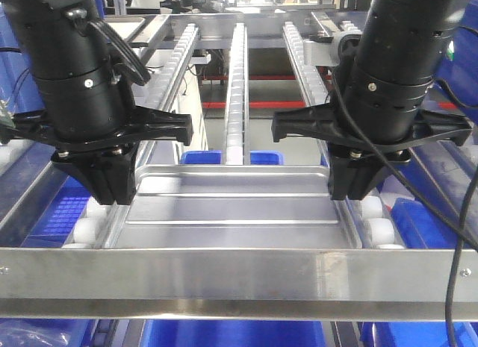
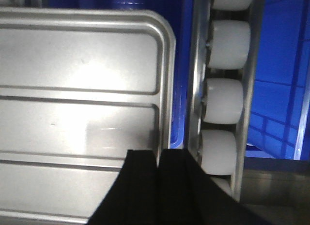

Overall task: Grab silver tray and stack on right shelf
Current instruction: 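Lower both open grippers onto the opposite side rims of the silver tray, then close both grippers on the tray rims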

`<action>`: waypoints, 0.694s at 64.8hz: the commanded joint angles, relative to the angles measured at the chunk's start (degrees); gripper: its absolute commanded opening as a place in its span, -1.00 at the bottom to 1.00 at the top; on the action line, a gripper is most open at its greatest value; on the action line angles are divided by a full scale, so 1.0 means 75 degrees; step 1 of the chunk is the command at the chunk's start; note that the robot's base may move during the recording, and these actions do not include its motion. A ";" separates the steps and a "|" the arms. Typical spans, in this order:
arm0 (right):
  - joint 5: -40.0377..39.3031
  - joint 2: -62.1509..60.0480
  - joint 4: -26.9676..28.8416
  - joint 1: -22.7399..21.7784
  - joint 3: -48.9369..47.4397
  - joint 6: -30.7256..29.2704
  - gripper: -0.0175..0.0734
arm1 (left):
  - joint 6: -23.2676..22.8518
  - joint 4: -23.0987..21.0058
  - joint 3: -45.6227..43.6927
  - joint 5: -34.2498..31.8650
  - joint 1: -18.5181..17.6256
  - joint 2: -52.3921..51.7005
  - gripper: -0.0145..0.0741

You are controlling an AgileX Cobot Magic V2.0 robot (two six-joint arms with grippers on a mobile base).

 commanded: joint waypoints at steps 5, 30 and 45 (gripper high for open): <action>-0.0165 -0.0325 -0.0074 -0.0009 -0.0248 0.0012 -0.45 | 0.0020 0.0120 -0.0252 -0.0146 -0.0052 -0.0322 -0.88; -0.0640 -0.0325 -0.0074 -0.0050 -0.0248 0.0130 0.19 | 0.0020 0.0569 -0.0252 -0.0561 -0.0018 -0.0260 -0.31; -0.0704 -0.0157 -0.0074 -0.0225 -0.0248 0.0138 0.26 | -0.0007 0.0644 -0.0252 -0.0576 -0.0018 0.0046 -0.14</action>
